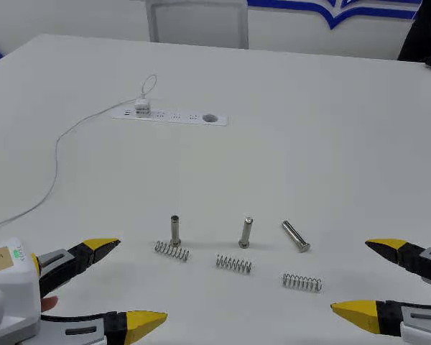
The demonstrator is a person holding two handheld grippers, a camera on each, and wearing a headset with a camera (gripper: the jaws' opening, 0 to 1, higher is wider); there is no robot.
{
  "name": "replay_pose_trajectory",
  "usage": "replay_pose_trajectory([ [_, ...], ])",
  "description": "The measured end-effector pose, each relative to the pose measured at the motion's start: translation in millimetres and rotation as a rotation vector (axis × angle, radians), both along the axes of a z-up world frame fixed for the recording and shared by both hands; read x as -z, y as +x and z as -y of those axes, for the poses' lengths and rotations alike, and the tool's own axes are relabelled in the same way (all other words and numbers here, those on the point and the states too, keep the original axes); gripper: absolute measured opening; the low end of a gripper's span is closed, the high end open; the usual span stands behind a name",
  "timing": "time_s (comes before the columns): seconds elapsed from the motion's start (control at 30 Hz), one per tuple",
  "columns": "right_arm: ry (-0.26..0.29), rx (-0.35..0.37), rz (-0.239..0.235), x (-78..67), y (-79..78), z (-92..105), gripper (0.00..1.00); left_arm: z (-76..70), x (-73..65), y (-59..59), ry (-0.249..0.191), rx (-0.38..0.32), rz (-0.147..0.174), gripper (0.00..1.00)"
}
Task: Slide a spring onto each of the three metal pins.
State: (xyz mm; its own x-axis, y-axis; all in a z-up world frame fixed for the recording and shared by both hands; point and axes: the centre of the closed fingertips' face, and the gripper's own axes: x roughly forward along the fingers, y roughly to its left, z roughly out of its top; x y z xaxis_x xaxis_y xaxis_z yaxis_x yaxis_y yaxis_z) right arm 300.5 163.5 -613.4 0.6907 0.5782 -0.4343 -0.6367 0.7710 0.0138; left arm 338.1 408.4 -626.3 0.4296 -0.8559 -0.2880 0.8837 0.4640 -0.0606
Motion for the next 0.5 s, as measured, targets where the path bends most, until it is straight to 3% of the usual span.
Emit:
replay_pose_trajectory([
  [0.5,-0.015,0.014,-0.025,-3.4,16.6,1.2,0.69,-0.9,-1.0,-0.2,0.001,-0.001,-0.002,0.81],
])
